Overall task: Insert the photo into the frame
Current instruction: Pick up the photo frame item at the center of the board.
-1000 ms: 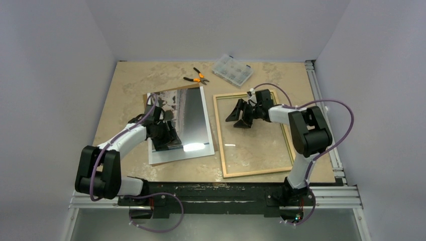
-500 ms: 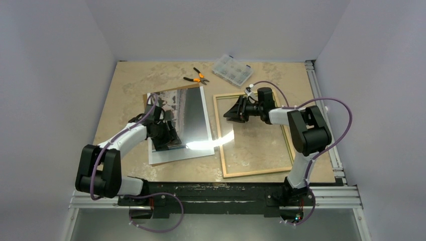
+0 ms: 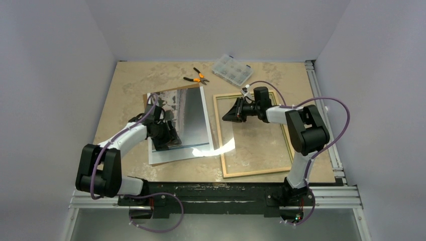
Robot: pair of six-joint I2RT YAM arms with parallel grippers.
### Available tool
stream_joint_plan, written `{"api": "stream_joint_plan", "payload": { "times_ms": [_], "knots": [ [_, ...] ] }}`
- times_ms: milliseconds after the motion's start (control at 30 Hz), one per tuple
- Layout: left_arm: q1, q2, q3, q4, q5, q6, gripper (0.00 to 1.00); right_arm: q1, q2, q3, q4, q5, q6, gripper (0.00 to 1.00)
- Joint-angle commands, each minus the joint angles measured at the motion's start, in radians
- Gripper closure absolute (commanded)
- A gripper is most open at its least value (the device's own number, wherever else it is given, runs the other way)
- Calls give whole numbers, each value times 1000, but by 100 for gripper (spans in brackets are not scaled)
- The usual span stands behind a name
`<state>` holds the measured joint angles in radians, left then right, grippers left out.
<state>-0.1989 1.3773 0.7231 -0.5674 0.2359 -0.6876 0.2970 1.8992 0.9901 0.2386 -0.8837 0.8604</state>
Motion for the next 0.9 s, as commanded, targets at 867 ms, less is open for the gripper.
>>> {"api": "stream_joint_plan", "payload": {
  "times_ms": [867],
  "knots": [
    [-233,-216,123,12,-29,-142,2,6,-885,362,-1038,813,-280,100]
  ]
}}
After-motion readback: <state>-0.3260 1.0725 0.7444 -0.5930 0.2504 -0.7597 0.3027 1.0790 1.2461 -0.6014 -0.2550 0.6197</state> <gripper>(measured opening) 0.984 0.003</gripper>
